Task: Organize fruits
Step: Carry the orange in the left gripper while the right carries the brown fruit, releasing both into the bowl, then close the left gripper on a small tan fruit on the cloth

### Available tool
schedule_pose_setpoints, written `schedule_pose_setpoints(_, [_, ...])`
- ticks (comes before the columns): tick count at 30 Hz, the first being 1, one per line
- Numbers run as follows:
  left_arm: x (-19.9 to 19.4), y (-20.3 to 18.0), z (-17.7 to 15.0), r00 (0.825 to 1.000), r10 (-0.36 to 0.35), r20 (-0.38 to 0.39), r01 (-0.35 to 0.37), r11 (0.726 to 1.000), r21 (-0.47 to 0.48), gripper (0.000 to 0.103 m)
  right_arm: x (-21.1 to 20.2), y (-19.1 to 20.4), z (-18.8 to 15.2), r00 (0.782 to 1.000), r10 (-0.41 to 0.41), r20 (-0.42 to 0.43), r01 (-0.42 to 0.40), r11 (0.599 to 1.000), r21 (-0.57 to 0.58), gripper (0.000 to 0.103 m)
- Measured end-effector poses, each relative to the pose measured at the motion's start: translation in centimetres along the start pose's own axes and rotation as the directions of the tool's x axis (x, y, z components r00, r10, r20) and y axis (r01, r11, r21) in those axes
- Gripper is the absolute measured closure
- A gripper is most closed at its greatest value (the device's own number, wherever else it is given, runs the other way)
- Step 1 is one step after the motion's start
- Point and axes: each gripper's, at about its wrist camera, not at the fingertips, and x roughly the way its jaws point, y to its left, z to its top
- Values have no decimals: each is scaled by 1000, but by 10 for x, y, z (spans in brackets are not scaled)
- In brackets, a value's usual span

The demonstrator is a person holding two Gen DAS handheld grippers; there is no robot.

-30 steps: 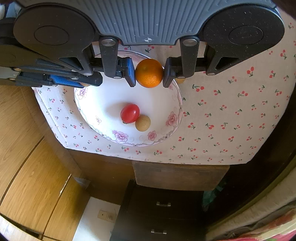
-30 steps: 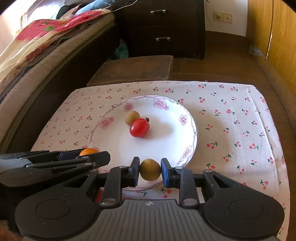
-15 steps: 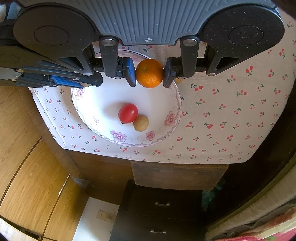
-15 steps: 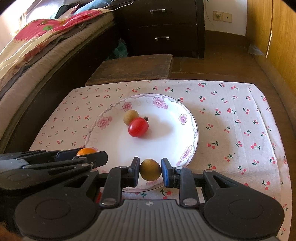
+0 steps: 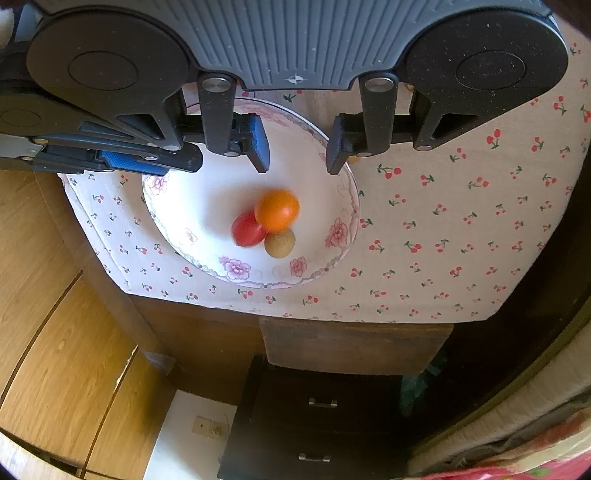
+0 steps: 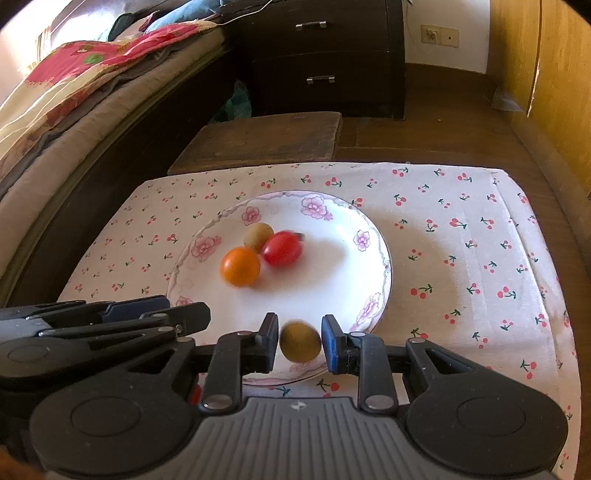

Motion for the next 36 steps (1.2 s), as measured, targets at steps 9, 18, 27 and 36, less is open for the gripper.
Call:
schedule_pose_setpoints(9, [-6, 3, 3, 1000, -10, 17, 10, 1000, -15, 57, -7, 1, 1, 1000, 6, 28, -6, 1000, 12, 75])
schedule_pose_setpoints(18, [-22, 23, -1, 999, 6, 34, -5, 999, -54, 56, -18, 21, -2, 998, 47, 47, -46, 999, -23, 75])
schedule_pose_setpoints(27, [-36, 61, -18, 999, 49, 14, -48, 996, -79, 55, -25, 51, -5, 992, 123, 38, -121, 991, -49, 75])
schedule_pose_setpoints(36, [-27, 73, -30, 999, 14, -35, -17, 995, -102, 55, -28, 69, -13, 980, 197, 6, -197, 979, -43, 75])
